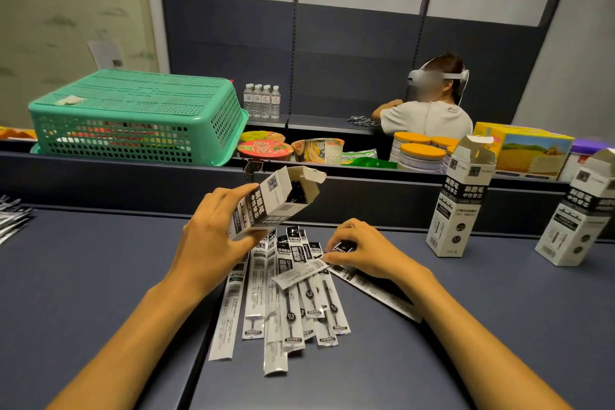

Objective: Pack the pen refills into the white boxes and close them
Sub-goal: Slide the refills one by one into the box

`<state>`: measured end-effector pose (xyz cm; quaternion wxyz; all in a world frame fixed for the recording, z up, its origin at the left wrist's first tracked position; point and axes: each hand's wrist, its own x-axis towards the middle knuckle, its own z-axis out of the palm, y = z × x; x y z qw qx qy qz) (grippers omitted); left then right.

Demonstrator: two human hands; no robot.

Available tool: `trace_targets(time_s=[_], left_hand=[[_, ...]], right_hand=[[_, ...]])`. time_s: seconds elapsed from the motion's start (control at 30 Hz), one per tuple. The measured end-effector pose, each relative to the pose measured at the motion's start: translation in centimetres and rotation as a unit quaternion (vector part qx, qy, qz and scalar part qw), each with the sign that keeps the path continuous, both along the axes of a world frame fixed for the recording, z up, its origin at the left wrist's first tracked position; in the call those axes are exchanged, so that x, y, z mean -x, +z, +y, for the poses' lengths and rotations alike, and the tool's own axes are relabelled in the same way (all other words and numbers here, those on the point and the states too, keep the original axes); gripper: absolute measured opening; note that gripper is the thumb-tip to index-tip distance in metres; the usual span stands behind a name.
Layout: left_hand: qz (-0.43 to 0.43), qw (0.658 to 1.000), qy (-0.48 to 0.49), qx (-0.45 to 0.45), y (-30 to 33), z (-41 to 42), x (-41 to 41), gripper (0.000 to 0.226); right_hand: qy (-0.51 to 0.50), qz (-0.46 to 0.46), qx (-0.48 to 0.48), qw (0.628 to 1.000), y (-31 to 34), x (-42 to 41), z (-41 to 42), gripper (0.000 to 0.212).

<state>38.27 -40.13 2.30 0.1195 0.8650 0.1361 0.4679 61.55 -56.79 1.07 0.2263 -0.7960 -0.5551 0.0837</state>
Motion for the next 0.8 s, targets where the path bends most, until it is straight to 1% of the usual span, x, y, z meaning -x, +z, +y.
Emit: trace_targets(time_s=[0.07, 0.17, 0.23, 0.3, 0.33, 0.43, 0.53, 0.6, 0.7, 0.8], left_hand=[[0.0, 1.0, 0.0, 0.0, 0.0, 0.0, 0.0, 0.073], [-0.005, 1.0, -0.001, 0.0, 0.1, -0.1, 0.0, 0.072], [-0.004, 1.0, -0.002, 0.001, 0.1, -0.1, 0.0, 0.071], [-0.002, 1.0, -0.003, 0.002, 0.1, -0.1, 0.1, 0.071], [-0.003, 1.0, -0.004, 0.002, 0.0, -0.1, 0.1, 0.072], [-0.005, 1.0, -0.003, 0.0, 0.0, 0.0, 0.0, 0.073], [-0.004, 1.0, -0.003, 0.001, 0.1, 0.0, 0.0, 0.074], [-0.005, 1.0, -0.005, 0.0, 0.0, 0.0, 0.1, 0.074], [-0.006, 1.0, -0.005, -0.002, 0.1, -0.1, 0.1, 0.074], [-0.004, 1.0, -0.003, -0.003, 0.1, -0.1, 0.1, 0.073]], right_hand=[[0.009, 0.025, -0.004, 1.0, 0.1, -0.1, -0.2, 0.023], [0.001, 0.061, -0.014, 0.998, 0.7, -0.2, -0.5, 0.04], [0.009, 0.035, 0.012, 0.999, 1.0, -0.2, -0.8, 0.043], [0.024, 0.003, 0.042, 0.999, 1.0, -0.1, -0.9, 0.037], [0.026, 0.002, 0.044, 0.999, 1.0, -0.1, -0.9, 0.032], [0.021, 0.03, 0.019, 0.999, 1.0, 0.0, -0.8, 0.017], [0.01, 0.085, -0.044, 0.995, 1.6, -0.2, -1.1, 0.013], [0.024, 0.148, -0.085, 0.985, 2.3, -0.3, -1.7, 0.01], [0.046, 0.251, -0.158, 0.954, 3.4, -0.1, -2.6, 0.009], [0.042, 0.358, -0.222, 0.906, 3.8, 0.1, -3.0, 0.009]])
